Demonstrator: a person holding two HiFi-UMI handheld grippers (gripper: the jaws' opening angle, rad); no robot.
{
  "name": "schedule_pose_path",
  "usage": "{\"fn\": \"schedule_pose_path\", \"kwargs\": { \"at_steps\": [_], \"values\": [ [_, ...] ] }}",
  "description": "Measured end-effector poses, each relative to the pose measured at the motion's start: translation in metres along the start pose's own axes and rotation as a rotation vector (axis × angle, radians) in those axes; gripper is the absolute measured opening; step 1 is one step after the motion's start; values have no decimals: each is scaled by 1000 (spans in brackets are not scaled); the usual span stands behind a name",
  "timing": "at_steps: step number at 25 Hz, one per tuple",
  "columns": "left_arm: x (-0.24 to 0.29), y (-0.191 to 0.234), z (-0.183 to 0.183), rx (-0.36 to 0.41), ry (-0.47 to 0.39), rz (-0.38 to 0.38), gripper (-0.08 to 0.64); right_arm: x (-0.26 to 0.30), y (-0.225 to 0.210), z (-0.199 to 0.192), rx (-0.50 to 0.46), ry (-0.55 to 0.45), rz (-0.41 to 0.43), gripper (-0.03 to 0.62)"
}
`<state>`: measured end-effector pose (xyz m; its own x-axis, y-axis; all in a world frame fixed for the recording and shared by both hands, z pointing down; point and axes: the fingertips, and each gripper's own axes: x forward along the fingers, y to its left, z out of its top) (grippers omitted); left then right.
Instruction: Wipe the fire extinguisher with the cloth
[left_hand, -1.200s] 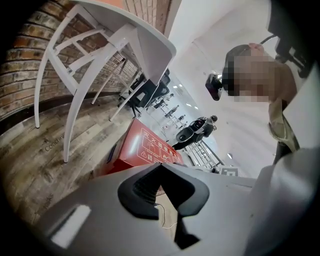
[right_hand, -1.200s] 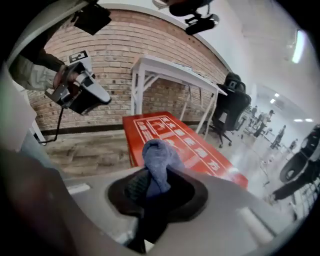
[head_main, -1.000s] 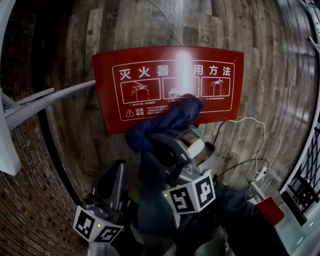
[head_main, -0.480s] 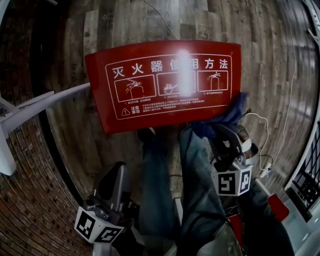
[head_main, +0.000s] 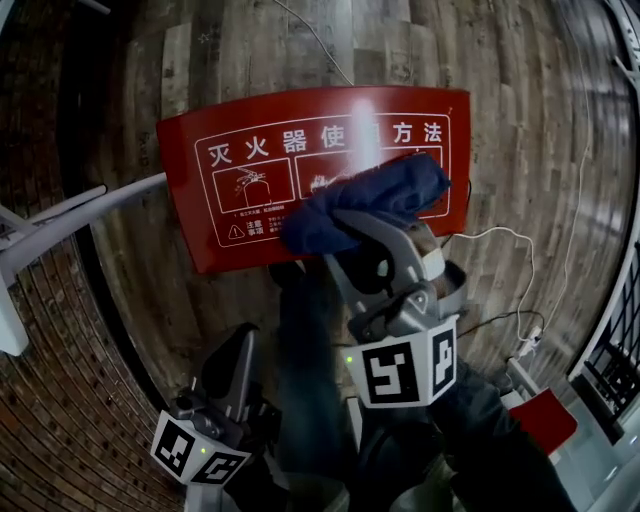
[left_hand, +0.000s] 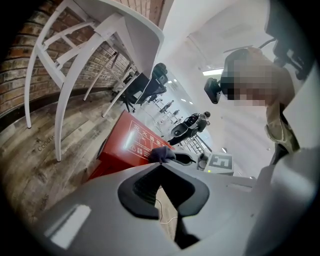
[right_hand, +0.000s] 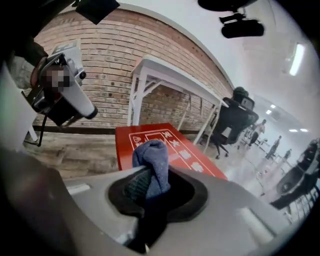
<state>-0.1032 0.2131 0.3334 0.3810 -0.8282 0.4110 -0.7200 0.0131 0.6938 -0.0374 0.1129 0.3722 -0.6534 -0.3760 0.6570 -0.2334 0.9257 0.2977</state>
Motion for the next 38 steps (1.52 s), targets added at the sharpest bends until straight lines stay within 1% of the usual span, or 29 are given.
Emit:
{"fn": "schedule_pose_path", "kwargs": {
  "at_steps": [2,4,6,9,10,11,13,15,16,18,19,20,22,23,24,27,28,30,32,34,36,38],
  "values": [
    [4,-3,-1,-1,3,-2,5,17,19,25,-84,-44,82,63],
    [5,-5,-1,-2,1,2,5,25,26,35,-149,-86,132,63],
    [5,-5,1,-2,-8,8,5,27,14,33,-155,-125,132,64],
    [7,-3,0,-7,-24,8,5,24,-29,25,-127,-183,60,65],
    [8,-4,-1,-12,-25,5,5,21,-44,21,-98,-192,33,66],
    [9,-5,0,-19,-25,1,5,17,-55,13,-42,-180,11,66],
    [6,-13,8,-30,-29,-8,5,8,-64,-7,86,-104,-8,66],
    [3,-24,21,-20,-34,-21,5,-2,-68,-18,153,-41,-12,67],
    [5,-30,28,-3,-33,-34,5,-5,-75,-17,174,-41,-22,69],
    [9,-43,41,42,-11,-68,5,-6,-93,-5,192,-93,-50,71],
    [9,-51,45,60,7,-81,5,-3,-97,3,193,-106,-45,75],
    [5,-58,46,72,26,-90,5,-2,-95,8,189,-97,-30,80],
    [-6,-73,46,77,56,-100,5,-4,-88,11,171,-60,-8,86],
    [-9,-80,48,76,66,-106,5,-6,-88,9,176,-41,-7,92],
    [-11,-85,51,75,74,-113,5,-10,-88,4,209,-22,-2,100],
    [-15,-103,56,66,96,-138,5,-24,-80,-15,383,39,57,160],
    [-17,-109,57,58,102,-145,5,-30,-74,-19,413,54,73,174],
    [-22,-119,59,42,106,-154,5,-41,-65,-23,423,68,76,176],
    [-28,-128,65,38,102,-161,5,-53,-68,-17,425,43,44,176],
    [-37,-140,75,47,94,-166,5,-69,-77,-6,430,-5,1,176],
    [-54,-153,87,57,84,-164,5,-91,-85,13,440,-71,-29,176],
    [-78,-166,98,71,67,-152,5,-116,-88,35,471,-152,-56,176]
  ]
}}
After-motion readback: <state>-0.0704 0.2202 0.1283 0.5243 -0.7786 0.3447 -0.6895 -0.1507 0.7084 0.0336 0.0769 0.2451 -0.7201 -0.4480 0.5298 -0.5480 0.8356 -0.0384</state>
